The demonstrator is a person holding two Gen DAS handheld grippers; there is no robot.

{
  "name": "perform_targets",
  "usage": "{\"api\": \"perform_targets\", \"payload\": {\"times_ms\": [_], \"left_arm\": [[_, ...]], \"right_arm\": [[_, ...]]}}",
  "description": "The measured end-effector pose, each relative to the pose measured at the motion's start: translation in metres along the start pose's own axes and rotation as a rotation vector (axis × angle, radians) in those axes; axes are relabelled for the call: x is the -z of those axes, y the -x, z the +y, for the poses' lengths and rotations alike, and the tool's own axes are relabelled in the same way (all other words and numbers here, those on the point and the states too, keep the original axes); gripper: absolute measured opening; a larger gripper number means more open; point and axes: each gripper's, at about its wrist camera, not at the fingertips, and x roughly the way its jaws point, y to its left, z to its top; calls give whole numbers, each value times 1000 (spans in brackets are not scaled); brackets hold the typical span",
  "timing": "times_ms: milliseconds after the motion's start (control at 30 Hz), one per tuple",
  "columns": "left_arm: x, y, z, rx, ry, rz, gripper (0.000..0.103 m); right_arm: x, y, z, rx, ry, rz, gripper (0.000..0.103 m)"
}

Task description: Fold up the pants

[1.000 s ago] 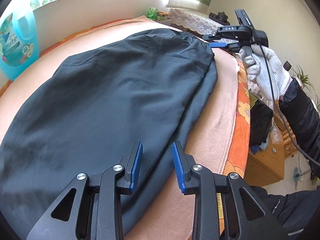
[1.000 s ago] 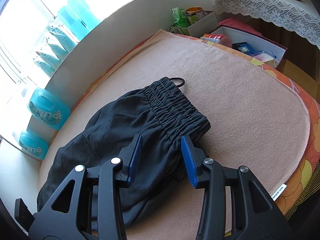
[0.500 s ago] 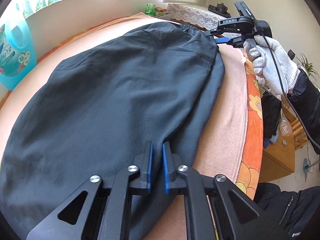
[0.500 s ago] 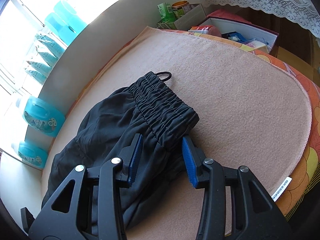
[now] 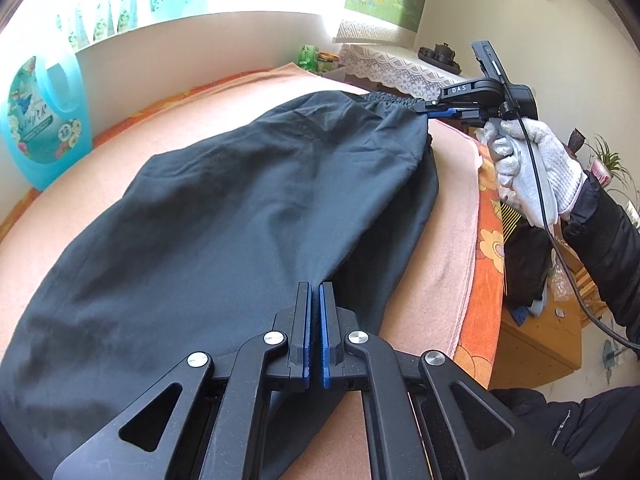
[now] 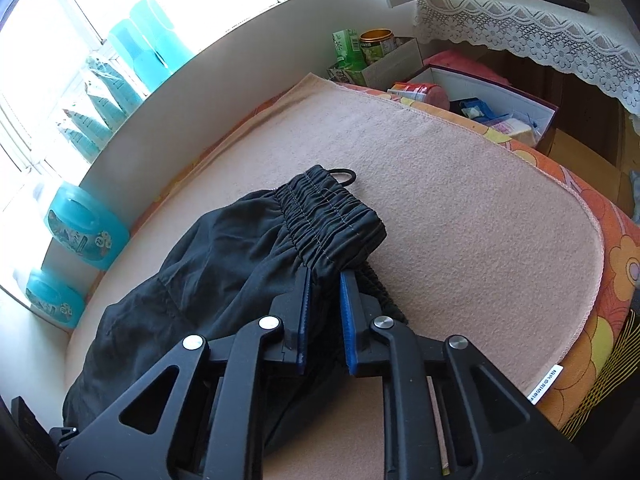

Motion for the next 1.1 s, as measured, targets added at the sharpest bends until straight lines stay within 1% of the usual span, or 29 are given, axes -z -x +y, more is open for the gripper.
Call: {"api": "perform_targets", "payload": {"times_ms": [100, 167, 267, 367, 467, 533, 567, 600, 633, 667, 700, 733, 800, 867, 900, 933, 1033, 1100], "left_arm": [[1, 15, 2, 10, 7, -25, 2], [4, 22, 2, 17, 10, -34, 2], [11, 20, 0, 10, -5, -13, 2], [18, 20, 2, 4, -2, 1, 2], [24, 30, 9, -10, 25, -4, 2], [29, 39, 15, -24, 38, -7, 3], [32, 42, 17, -35, 44, -6, 10], [34, 44, 20, -38, 49, 1, 22], [36, 44, 21, -45, 52, 2, 26], [38, 43, 22, -55, 56, 5, 30], [40, 41, 23, -52, 58, 16, 30], [40, 36, 22, -43, 56, 29, 30], [41, 28, 17, -43, 41, 42, 30], [38, 19, 11, -33, 26, 47, 30], [36, 15, 8, -26, 19, 49, 30], [34, 11, 5, -19, 14, 49, 30], [28, -1, -5, -6, -22, 56, 30], [26, -10, -12, -21, -54, 63, 30]], "right_arm": [[8, 17, 4, -36, -12, -9, 12], [17, 20, 3, -31, -11, 1, 11], [27, 11, -6, 24, -6, 21, 10], [27, -3, -21, 91, -17, 33, 10], [23, -8, -20, 85, 7, 75, 11], [23, 1, -12, 111, 38, 55, 12], [24, 7, -6, 132, 66, 42, 15], [26, 14, 2, 155, 99, 23, 18], [29, 20, 11, 149, 136, 9, 22], [33, 24, 22, 117, 171, 13, 24], [39, 26, 33, 75, 206, 37, 25], [48, 27, 46, 24, 241, 69, 27], [68, 24, 72, -72, 305, 139, 27], [89, 18, 97, -146, 361, 216, 27], [99, 15, 107, -174, 373, 240, 27], [105, 12, 115, -196, 371, 264, 28], [118, 0, 125, -234, 329, 313, 38], [120, -5, 124, -222, 291, 316, 38]]}}
